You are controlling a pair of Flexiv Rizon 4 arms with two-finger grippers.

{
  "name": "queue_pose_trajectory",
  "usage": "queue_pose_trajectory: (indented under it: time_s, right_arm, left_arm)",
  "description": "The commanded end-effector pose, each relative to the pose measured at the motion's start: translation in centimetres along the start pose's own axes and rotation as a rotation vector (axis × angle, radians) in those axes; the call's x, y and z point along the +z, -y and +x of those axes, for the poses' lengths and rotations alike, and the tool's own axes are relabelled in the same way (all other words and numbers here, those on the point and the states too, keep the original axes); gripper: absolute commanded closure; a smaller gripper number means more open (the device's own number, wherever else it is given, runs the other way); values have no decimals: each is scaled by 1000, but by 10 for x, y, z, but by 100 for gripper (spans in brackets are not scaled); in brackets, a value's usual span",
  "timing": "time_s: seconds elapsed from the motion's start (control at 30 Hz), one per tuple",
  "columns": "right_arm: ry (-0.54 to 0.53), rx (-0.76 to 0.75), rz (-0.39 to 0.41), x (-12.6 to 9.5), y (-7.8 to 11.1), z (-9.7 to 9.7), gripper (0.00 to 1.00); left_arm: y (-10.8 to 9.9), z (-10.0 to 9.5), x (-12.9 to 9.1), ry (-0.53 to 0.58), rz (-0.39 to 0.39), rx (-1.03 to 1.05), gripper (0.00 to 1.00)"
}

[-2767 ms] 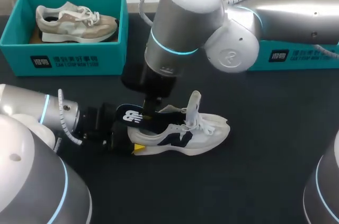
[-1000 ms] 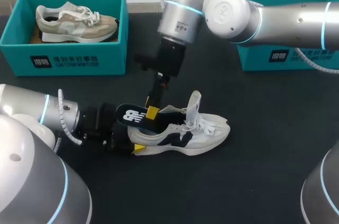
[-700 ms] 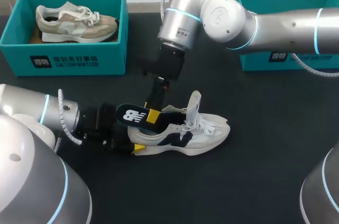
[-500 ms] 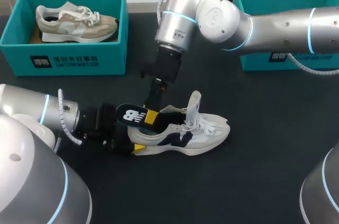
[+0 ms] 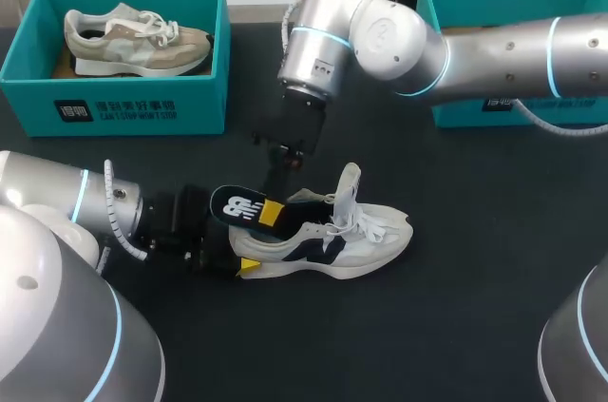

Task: Take the shoe out of the shoebox, open the shoe tongue, remove and reinsert the insole, then place the shoe into the shoebox

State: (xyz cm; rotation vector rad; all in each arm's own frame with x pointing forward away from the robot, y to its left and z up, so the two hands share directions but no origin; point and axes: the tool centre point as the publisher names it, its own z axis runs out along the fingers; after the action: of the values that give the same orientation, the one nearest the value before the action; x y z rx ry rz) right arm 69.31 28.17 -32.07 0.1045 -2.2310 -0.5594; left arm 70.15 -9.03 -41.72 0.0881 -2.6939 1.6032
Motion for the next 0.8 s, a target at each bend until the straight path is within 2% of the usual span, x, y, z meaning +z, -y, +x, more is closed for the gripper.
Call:
queue_pose_trajectory:
  time_s: [0.03,0.1,0.17,0.23,0.27,0.37,0.47,0.73,0.77,0.8]
  right_arm:
    - [-16,0,6,5,-3,-8,58]
    - [-18,2,6,5,-2,-10,62]
    - [-16,4,4,4,-2,-10,82]
    - [-17,5,4,2,-2,-10,98]
    - [-17,4,4,2,-2,-10,100]
    - [-20,4,7,1,-3,-9,100]
    - [-24,-9,-41,0,-9,-6,100]
    - [42,-7,-322,-24,-40,21,100]
    - [67,-9,-378,-29,-46,26,100]
    - [78,-8,-394,-32,-48,27,100]
  left_arm:
    - [-2,2,3,0,-4,-1,100]
    - [-2,2,3,0,-4,-1,100]
    - [-2,2,3,0,-4,-1,100]
    - [-2,2,3,0,-4,-1,100]
    - [-2,2,3,0,-4,-1,100]
    - [-2,2,3,0,-4,-1,100]
    - [-2,2,3,0,-4,-1,100]
    - [-2,2,3,0,-4,-1,100]
    - [-2,2,3,0,-4,-1,100]
    - [-2,2,3,0,-4,-1,100]
